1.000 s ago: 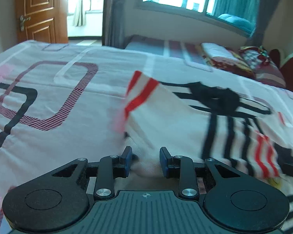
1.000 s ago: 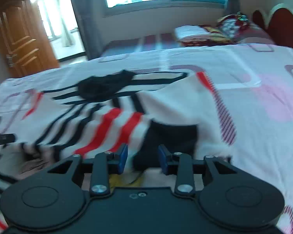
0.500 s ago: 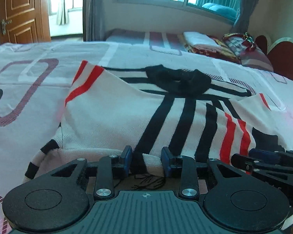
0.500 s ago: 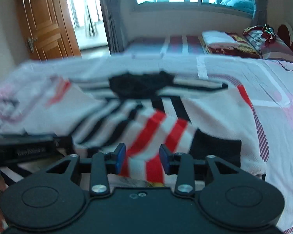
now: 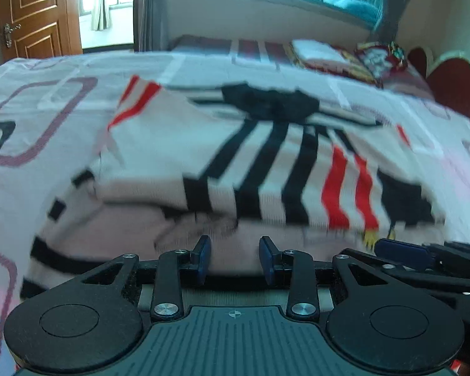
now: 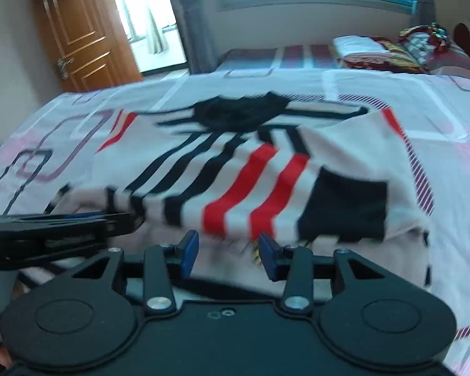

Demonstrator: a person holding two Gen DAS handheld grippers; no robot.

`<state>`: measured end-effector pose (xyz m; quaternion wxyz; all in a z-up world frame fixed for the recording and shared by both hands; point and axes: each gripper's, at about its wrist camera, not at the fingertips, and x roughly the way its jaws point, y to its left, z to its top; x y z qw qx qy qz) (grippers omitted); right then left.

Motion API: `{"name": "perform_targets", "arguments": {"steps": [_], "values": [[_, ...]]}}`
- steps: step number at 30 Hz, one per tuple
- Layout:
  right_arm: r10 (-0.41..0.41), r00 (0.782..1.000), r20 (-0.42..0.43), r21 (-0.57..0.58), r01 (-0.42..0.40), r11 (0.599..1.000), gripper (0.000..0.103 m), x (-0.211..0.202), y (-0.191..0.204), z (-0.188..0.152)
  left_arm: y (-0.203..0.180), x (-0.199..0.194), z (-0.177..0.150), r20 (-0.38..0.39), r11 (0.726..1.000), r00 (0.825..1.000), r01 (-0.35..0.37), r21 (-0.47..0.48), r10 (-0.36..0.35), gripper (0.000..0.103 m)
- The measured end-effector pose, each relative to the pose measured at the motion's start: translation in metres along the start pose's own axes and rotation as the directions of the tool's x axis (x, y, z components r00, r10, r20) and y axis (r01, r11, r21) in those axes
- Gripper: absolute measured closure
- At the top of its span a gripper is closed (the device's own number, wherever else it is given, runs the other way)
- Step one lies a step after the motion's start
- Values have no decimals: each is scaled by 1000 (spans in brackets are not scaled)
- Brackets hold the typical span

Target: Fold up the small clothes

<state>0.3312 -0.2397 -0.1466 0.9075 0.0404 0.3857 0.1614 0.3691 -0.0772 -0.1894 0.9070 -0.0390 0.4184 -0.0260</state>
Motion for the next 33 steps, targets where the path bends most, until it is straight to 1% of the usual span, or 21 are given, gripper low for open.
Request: {"name": "perform_targets", "arguments": {"steps": [1,4,6,9,12,14,15,17,18,20,21,23,24,26,29,31,33], "values": [[-1,1000,-13,-19,1,1000,61,1,4,-4,2,2,-5,-10,1000,1000,-9,6,9,69],[-29,998,-61,-60,26,998,61,8,4,-18,9,-6,-22,18,997,999,-33,63,32,69],[-61,997,-57,-92,56,994,61,5,-2,-27,18,-15,-32,29,994,998,-57,89,55,69],[-109,993,-42,-112,103,988,61,-5,-14,-36,37,-26,-41,32,995,996,-81,61,79,69],[-142,989,-33,-85,139,987,61,-15,-32,-42,50,-35,-45,18,994,994,-111,14,110,69],[-163,986,-34,-79,160,984,61,-21,-33,-44,50,-45,-47,2,993,993,-115,-8,115,69],[-161,986,-33,-65,159,985,59,-25,-32,-45,48,-51,-50,0,995,995,-97,-1,97,69],[-95,995,-24,-14,95,995,59,-38,-27,-50,39,-63,-59,7,998,998,-65,24,65,68],[-76,997,-23,-5,76,997,59,-43,-22,-54,33,-68,-64,12,998,999,-46,46,45,68],[-43,999,-26,-22,43,999,57,-53,-6,-64,24,-75,-73,17,996,1000,-15,87,14,68],[-29,999,-33,-37,28,999,57,-55,4,-70,20,-75,-78,5,994,1000,-5,113,4,68],[-13,999,-41,-65,11,998,56,-59,22,-82,22,-72,-88,-30,989,1000,-3,145,7,68],[-21,999,-46,-85,17,996,55,-60,30,-88,27,-75,-94,-5,988,1000,3,155,-2,68],[-84,995,-59,-132,75,988,55,-58,39,-102,36,-83,-104,7,985,1000,-2,172,1,68],[-171,985,-25,-197,163,967,53,-69,42,-117,55,-95,-116,5,988,1000,4,154,-4,68],[-215,976,-27,-182,207,961,47,-78,35,-122,67,-104,-124,7,989,1000,4,146,-5,68],[-247,968,-32,-133,241,961,43,-88,22,-129,77,-111,-131,2,992,1000,1,128,-1,68]]}}
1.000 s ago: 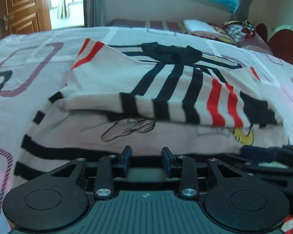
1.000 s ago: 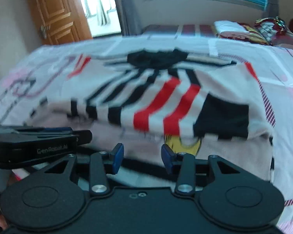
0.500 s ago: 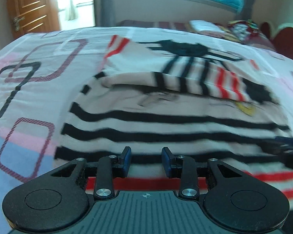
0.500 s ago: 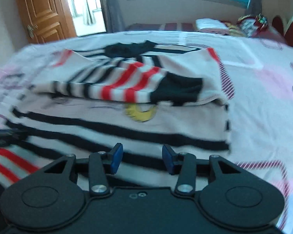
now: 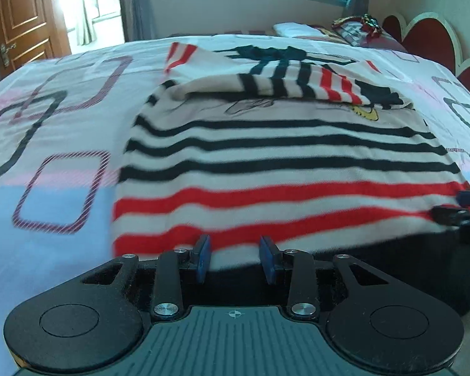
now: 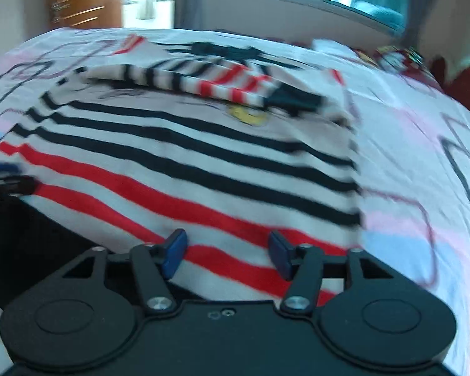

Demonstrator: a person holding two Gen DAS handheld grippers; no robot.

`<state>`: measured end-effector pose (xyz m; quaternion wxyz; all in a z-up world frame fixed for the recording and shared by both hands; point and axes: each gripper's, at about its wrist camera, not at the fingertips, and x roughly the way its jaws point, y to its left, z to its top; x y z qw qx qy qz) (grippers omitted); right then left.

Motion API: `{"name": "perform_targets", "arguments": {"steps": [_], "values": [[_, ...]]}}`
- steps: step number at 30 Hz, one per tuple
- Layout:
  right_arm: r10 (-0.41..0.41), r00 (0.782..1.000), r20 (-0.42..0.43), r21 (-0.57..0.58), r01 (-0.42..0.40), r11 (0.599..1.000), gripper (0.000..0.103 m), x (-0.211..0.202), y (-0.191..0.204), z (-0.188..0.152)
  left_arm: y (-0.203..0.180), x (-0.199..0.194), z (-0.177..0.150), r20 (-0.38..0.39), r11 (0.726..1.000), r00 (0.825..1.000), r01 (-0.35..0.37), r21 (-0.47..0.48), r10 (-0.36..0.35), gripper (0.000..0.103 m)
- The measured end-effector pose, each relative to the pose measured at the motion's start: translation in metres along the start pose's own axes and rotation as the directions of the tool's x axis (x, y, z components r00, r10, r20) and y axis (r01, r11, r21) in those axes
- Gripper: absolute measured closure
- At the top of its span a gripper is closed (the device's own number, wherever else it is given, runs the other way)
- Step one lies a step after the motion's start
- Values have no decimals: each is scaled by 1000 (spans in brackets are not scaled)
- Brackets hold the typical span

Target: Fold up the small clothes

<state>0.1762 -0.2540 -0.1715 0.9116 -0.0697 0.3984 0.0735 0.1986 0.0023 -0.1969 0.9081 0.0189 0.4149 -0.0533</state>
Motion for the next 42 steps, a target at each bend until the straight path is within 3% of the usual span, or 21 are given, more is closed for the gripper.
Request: {"name": "perform_targets", "arguments": {"steps": [4,9,11,13,17,19,20,21,22,26,33,36,38,42], "values": [[-57,998,-28,76,59,995,45,-16,-13,-14,11,-19,-9,-12,998,1000,21,-51,-21,68],[-4,999,46,69,1,998,47,-48,15,-23,4,-25,-22,-10,998,998,59,-21,-59,68],[33,999,35,60,-35,998,48,-48,29,-28,5,-21,-29,-20,998,998,57,-5,-57,68],[20,1000,-12,38,-19,999,48,-41,38,-37,7,-25,-33,-9,998,998,58,1,-58,67],[2,1000,-24,92,0,996,45,-45,24,-49,13,-33,-34,-32,998,998,45,-37,-46,64],[-12,999,-32,94,15,995,44,-48,22,-50,13,-36,-34,-39,999,999,31,-41,-33,49],[-16,999,-32,99,19,995,43,-50,22,-50,13,-39,-34,-34,999,999,23,-41,-25,32],[-16,999,-31,111,20,994,42,-52,21,-51,12,-44,-34,-15,999,1000,13,-38,-14,21],[-13,999,-29,124,17,992,42,-54,20,-50,11,-48,-34,4,999,1000,1,-33,-1,18],[-10,1000,-12,159,12,987,40,-63,18,-52,13,-53,-30,9,1000,1000,-10,-17,10,17],[-14,999,-34,209,21,978,33,-62,11,-56,34,-43,-35,-33,995,999,-3,-100,-1,17],[-33,998,-46,237,43,971,31,-61,6,-59,38,-34,-38,-70,994,998,2,-109,-10,17],[-48,998,-47,248,58,967,24,-62,4,-59,40,-30,-40,-88,993,996,14,-118,-24,17],[-78,995,-67,254,93,963,23,-59,-2,-63,40,-26,-41,-77,995,996,32,-93,-39,17]]}}
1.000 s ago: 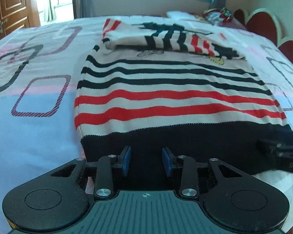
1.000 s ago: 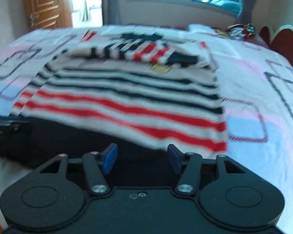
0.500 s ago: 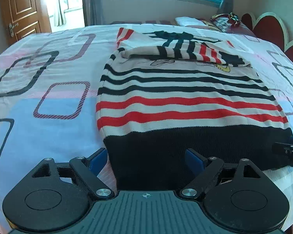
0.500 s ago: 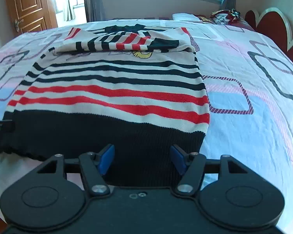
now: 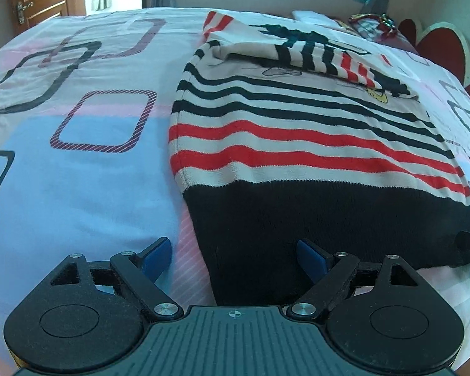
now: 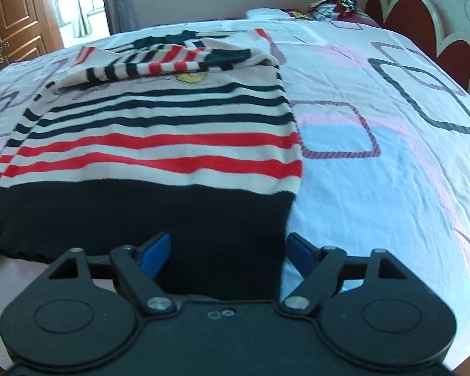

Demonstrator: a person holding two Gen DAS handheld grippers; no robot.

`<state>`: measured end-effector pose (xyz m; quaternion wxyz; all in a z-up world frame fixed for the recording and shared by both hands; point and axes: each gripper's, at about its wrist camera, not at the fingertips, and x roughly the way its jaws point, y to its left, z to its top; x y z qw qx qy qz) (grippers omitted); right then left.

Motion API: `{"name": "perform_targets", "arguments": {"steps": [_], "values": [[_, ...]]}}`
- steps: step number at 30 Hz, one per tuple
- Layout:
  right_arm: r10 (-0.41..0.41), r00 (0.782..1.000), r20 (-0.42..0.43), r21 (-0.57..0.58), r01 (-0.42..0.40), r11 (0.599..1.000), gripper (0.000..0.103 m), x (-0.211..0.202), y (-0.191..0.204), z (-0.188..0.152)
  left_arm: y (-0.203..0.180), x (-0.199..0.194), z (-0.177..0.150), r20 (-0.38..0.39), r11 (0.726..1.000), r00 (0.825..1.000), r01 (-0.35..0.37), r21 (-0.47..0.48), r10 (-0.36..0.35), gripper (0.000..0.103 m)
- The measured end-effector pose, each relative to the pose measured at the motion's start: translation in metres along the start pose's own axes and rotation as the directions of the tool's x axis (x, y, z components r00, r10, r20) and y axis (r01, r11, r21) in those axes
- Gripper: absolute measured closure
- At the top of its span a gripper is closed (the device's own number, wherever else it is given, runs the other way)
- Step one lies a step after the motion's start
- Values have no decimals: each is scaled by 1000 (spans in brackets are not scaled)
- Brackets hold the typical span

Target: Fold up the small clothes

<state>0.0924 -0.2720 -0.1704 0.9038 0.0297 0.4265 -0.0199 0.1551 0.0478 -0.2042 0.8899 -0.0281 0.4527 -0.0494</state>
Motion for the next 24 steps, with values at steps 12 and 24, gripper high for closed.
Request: {"name": "perform_targets", "arguments": {"steps": [12,24], "values": [[38,999,-24,79,-36,996,32,2,-11,-1,4,1,3,12,996,996,90,-21,-89,29],[78,996,-33,70,-76,995,67,8,-18,10,8,0,8,-5,987,989,144,-68,-145,67]]}}
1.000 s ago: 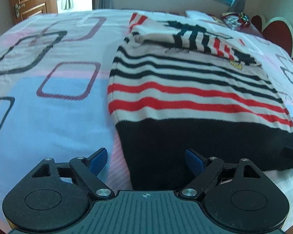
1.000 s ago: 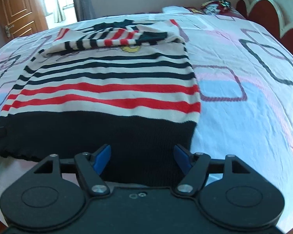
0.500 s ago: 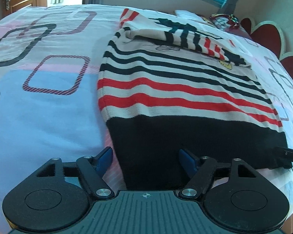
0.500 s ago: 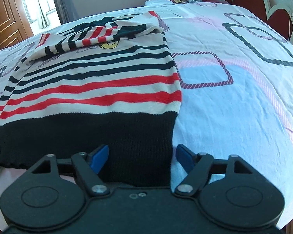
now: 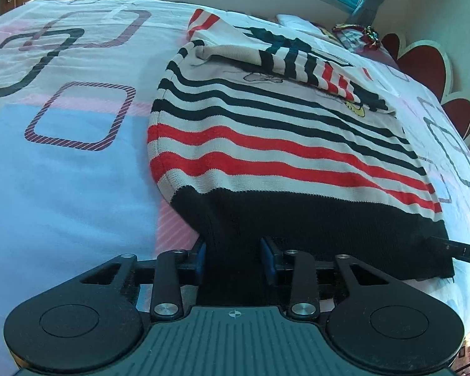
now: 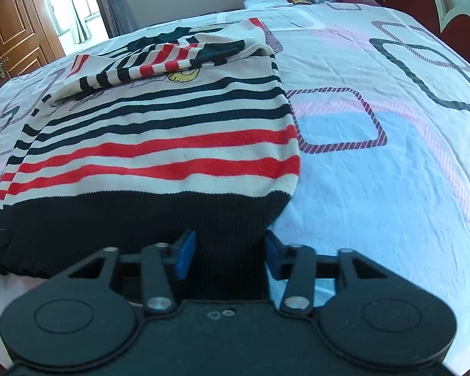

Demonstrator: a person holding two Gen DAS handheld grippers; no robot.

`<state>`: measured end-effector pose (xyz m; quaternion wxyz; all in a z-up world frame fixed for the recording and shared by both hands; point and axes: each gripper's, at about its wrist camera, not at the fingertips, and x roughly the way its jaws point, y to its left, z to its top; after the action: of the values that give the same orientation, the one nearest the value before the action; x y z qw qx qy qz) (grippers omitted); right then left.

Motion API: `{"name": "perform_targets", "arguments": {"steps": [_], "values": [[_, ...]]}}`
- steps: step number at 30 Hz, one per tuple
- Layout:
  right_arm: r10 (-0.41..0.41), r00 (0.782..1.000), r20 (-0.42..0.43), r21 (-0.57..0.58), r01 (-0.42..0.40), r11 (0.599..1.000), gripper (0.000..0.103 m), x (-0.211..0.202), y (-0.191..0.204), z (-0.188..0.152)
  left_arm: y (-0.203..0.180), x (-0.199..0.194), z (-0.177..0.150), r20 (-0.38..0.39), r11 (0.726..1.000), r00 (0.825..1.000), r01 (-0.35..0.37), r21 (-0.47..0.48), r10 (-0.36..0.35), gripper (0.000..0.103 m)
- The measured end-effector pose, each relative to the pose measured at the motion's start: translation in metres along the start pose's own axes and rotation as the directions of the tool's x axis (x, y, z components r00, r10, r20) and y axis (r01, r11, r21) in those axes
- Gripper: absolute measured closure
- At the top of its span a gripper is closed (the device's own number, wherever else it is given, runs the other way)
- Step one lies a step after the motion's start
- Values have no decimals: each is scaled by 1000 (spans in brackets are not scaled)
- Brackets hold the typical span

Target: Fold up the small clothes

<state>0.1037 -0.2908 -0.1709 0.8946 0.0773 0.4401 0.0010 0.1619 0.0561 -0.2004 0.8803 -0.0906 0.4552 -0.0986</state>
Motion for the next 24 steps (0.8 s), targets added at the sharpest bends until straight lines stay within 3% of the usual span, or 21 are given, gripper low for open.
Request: {"name": "perform_targets", "arguments": {"steps": [3,6,7,8,9,11,12,17,24], "values": [[18,1000,-14,25,-17,1000,73,-2,-8,3,2,2,1,-13,1000,1000,9,8,-9,67],[9,999,-30,19,-9,1000,67,-3,-12,3,2,2,1,-13,1000,1000,17,5,-17,68],[16,999,-39,16,-16,1000,67,-3,-13,2,3,2,1,-12,1000,1000,25,-8,-25,70],[18,999,-46,4,-17,1000,66,-3,-12,1,3,2,1,-12,999,999,38,-19,-38,89],[19,998,-53,-4,-19,1000,67,-3,-10,1,5,2,2,-8,997,997,74,-37,-75,90],[71,996,-61,17,-70,997,90,-3,-8,3,3,2,5,-3,996,996,86,-38,-86,90],[104,993,-59,24,-103,994,92,-4,-6,4,2,2,7,4,995,996,94,-28,-94,90],[163,987,12,9,-163,987,92,-10,6,15,-5,-9,25,88,990,987,140,-19,-138,91],[239,953,185,29,-248,968,92,-24,4,68,-25,-10,97,237,983,955,185,2,-180,91]]}}
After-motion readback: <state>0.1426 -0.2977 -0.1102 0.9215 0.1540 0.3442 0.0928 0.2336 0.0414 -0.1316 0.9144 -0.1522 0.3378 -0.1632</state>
